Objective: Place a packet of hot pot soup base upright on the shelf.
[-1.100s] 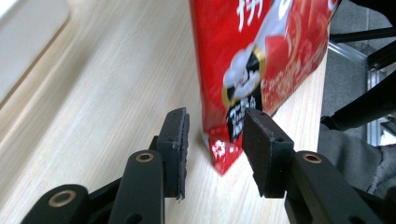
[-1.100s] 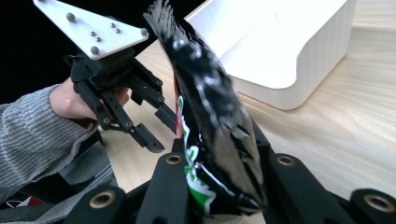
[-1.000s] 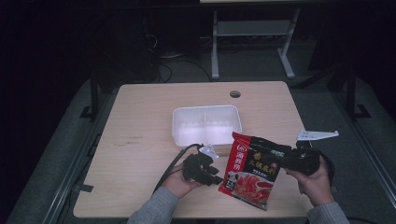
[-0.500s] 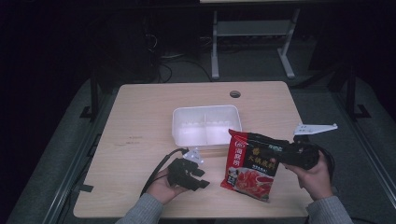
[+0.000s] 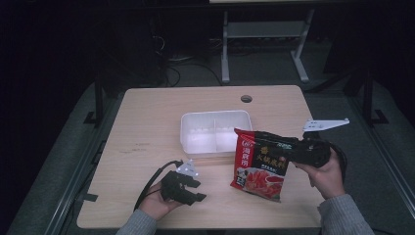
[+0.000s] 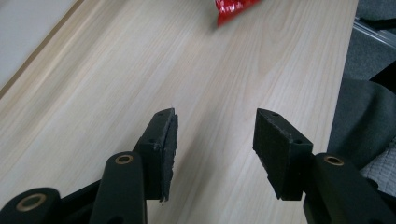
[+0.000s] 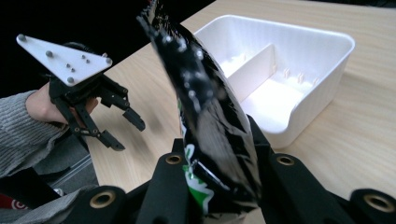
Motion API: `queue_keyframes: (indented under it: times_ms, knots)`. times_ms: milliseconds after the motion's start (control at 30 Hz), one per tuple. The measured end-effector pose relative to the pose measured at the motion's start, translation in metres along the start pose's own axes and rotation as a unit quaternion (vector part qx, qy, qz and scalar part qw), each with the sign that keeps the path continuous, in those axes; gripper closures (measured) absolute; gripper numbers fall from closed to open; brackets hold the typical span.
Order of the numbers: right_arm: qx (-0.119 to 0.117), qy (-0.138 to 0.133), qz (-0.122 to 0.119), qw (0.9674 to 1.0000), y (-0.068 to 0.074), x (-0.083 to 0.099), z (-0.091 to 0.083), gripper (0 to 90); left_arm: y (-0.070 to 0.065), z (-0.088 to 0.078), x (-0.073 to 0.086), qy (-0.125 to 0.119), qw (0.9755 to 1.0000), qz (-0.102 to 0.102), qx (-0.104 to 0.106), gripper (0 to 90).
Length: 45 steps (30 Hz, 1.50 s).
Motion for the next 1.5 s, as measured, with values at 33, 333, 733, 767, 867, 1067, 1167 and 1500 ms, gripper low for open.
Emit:
queue_keyframes:
  times_ms: [33, 333, 733, 767, 867, 1067, 1167, 1500]
  knots:
    - [0.0, 0.0, -0.002, 1.0, 0.0, -0.002, 0.0, 76.9, 0.001, -0.001, 0.002, -0.001, 1.0, -0.002, -0.001, 48.3]
    - [0.001, 0.001, -0.021, 0.9998, 0.001, -0.025, 0.001, 76.9, 0.006, -0.006, 0.019, 0.0, 0.9999, -0.009, -0.012, 47.2]
    - [0.001, 0.002, -0.046, 0.9989, -0.002, -0.06, 0.005, 76.8, 0.013, -0.008, 0.028, -0.008, 0.9996, -0.021, -0.014, 43.8]
    - [0.003, 0.002, -0.05, 0.9987, -0.002, -0.064, 0.006, 76.8, 0.014, -0.008, 0.028, -0.01, 0.9996, -0.021, -0.015, 43.6]
    - [0.005, 0.003, -0.058, 0.9983, -0.002, -0.073, 0.008, 76.8, 0.015, -0.009, 0.029, -0.009, 0.9996, -0.023, -0.014, 42.9]
    - [0.014, -0.001, -0.075, 0.9971, -0.003, -0.098, 0.019, 76.7, 0.016, -0.01, 0.03, -0.013, 0.9996, -0.021, -0.016, 42.0]
    - [0.014, -0.003, -0.076, 0.997, -0.004, -0.103, 0.021, 76.7, 0.016, -0.011, 0.03, -0.014, 0.9995, -0.022, -0.016, 41.8]
    - [0.03, -0.012, -0.07, 0.997, -0.014, -0.12, 0.036, 76.7, 0.017, -0.012, 0.03, -0.016, 0.9995, -0.023, -0.014, 41.3]
Point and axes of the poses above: each handheld gripper's, and its own axes: z roughly forward along the jaws, x roughly out of its underside, y roughly to its left, the point moved 10 cm from there along z, roughly forward along the jaws, and after that the axes turned 3 degrees about -x, right-handed, at the moved point
